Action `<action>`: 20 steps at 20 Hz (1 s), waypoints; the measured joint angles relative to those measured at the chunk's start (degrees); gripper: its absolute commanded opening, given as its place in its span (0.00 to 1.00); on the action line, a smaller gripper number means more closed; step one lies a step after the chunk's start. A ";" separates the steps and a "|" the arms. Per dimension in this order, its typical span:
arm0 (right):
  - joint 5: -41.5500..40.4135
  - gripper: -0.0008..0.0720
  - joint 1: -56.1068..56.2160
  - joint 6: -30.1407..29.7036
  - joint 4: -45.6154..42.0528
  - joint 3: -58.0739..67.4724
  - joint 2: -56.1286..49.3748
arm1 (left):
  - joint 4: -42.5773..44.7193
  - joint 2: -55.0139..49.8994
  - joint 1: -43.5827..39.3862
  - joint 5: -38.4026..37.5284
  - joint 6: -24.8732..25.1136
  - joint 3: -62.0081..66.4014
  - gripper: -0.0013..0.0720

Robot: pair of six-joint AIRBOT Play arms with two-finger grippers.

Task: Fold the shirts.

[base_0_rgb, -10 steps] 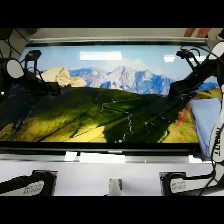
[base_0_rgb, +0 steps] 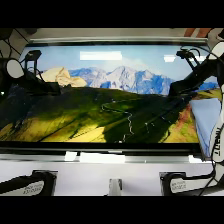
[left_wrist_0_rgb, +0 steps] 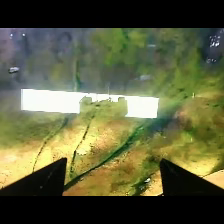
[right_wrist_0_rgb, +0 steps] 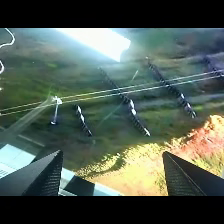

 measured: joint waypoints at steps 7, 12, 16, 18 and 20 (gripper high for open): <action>0.00 0.91 0.00 0.00 0.00 0.00 0.00 | 0.00 0.00 0.00 0.11 0.00 0.00 1.00; -0.35 0.91 0.00 0.00 0.00 0.00 0.00 | -0.15 -1.70 -0.15 10.56 -0.02 -0.02 1.00; -3.61 0.91 0.00 0.02 0.66 0.00 0.00 | -1.18 -4.37 -0.37 17.99 -1.29 -0.02 1.00; -5.68 0.91 0.00 0.63 1.38 0.00 0.00 | -2.16 -6.56 -0.37 22.14 -2.54 -0.02 0.99; -7.67 0.91 0.00 1.22 2.49 0.00 0.00 | -3.30 -9.62 1.33 27.56 -5.99 1.20 0.92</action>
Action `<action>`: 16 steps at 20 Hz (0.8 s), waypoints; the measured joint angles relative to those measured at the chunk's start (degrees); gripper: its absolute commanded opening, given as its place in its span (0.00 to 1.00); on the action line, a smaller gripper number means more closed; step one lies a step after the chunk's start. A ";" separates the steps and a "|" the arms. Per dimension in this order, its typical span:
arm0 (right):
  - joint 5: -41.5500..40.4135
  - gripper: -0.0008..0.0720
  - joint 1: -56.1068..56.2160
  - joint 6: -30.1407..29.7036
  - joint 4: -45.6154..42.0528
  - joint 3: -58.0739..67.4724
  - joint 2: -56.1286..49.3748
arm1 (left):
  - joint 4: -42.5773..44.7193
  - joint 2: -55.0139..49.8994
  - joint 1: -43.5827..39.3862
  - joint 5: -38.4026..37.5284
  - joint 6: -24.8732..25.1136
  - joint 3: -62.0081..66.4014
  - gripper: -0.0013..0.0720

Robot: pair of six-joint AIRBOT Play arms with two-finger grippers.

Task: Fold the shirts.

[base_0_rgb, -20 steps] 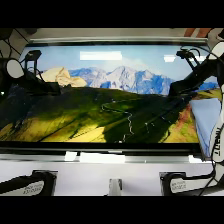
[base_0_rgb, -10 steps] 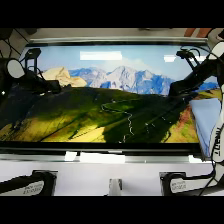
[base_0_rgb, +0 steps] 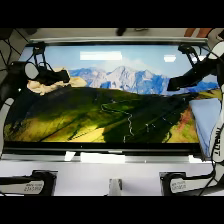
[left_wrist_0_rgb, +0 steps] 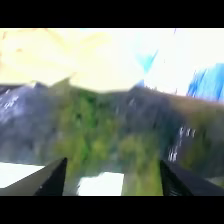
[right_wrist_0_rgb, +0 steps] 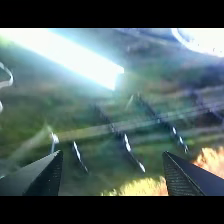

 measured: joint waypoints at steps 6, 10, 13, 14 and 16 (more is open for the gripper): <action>-3.72 0.91 0.00 2.36 1.64 0.00 0.00 | -13.11 -13.29 18.05 -1.11 -8.68 10.03 1.00; -4.24 0.93 0.00 2.84 1.88 -0.02 0.00 | -21.57 -19.89 23.93 -5.70 -8.28 11.91 1.00; -4.22 0.93 0.00 3.04 2.08 -0.02 0.00 | -25.59 -23.54 23.80 -3.32 -7.76 12.39 1.00; -4.07 0.93 0.00 3.04 2.21 0.00 0.00 | -26.95 -24.65 23.56 -1.84 -7.63 12.46 1.00; -3.65 0.93 0.00 3.08 3.04 -0.02 0.00 | -30.12 -26.69 23.15 3.17 -6.80 12.59 1.00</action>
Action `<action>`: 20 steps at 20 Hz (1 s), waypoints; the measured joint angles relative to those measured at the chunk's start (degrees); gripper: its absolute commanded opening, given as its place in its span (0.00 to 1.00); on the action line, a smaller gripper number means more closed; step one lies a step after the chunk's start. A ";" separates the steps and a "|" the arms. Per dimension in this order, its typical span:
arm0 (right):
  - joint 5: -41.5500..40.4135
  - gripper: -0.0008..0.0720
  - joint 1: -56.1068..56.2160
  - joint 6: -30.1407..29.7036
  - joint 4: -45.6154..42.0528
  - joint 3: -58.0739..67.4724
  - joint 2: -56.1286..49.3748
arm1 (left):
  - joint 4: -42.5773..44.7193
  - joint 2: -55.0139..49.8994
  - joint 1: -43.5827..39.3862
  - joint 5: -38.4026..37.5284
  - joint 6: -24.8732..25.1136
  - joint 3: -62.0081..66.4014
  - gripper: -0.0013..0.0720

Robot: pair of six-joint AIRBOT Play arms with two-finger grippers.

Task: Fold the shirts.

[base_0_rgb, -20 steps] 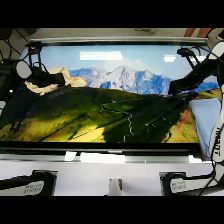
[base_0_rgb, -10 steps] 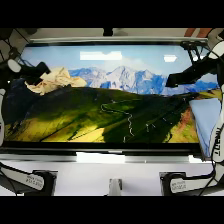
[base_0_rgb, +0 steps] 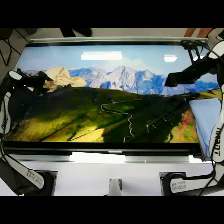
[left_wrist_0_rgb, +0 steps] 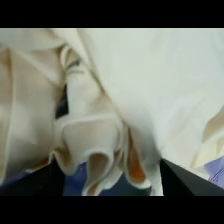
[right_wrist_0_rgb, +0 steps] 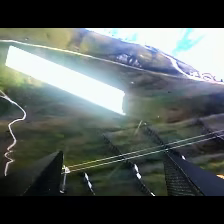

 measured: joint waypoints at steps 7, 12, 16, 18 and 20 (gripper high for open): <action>1.29 0.93 0.00 0.17 4.90 0.02 0.00 | -7.56 -2.49 -1.99 10.88 4.90 0.11 0.07; 4.04 0.93 0.00 -1.46 5.55 0.00 0.00 | -8.68 9.68 -5.35 9.75 20.13 0.22 0.06; 6.58 0.93 0.00 -6.64 5.79 0.00 0.20 | -7.58 27.28 -12.70 3.15 30.77 -0.13 0.06; 8.11 0.93 0.00 -8.50 5.95 0.00 1.07 | -4.04 34.77 -18.64 -0.24 31.30 -2.12 0.06; 9.09 0.93 0.00 -9.53 5.84 0.00 3.08 | 0.07 40.06 -25.64 -2.54 28.41 -6.19 0.06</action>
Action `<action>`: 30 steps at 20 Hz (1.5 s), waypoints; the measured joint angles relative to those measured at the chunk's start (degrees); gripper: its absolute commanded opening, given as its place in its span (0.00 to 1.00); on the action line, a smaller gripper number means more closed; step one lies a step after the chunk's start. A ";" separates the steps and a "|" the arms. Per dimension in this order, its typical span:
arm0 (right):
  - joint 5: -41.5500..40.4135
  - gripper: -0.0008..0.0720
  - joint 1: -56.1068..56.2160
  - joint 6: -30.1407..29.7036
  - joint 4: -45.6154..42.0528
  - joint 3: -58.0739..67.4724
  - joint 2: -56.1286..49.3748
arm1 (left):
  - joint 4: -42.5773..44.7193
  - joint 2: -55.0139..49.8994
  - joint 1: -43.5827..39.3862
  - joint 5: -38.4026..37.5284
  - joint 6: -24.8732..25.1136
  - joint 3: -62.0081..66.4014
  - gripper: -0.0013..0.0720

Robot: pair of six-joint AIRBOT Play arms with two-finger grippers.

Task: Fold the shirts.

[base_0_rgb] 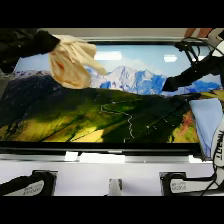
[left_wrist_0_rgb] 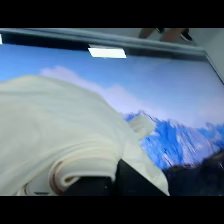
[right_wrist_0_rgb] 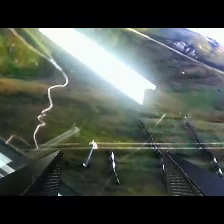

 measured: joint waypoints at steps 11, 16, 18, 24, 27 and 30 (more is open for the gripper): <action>5.77 0.92 0.00 -1.38 -4.57 -1.51 11.10 | 5.53 -9.38 -27.93 3.72 -14.34 -14.36 1.00; 5.68 0.92 0.22 -1.42 -4.63 -9.70 11.65 | 15.76 -12.37 -13.44 -15.65 -10.78 -2.12 0.97; 5.03 0.92 1.38 -1.49 -4.24 -15.23 11.78 | 16.31 -12.74 -6.56 -21.40 -9.20 -3.82 0.83; 1.31 0.96 9.73 -3.13 -3.80 -30.56 11.96 | 4.46 -13.88 0.61 -18.47 -1.64 -21.77 0.85; 0.07 0.96 11.78 -3.48 -3.26 -35.15 11.98 | -1.01 -16.68 0.20 -14.01 0.98 -25.42 0.85; -1.77 0.96 12.66 -3.96 -1.64 -39.85 11.98 | -6.91 -19.52 -0.68 -10.32 3.50 -26.77 0.83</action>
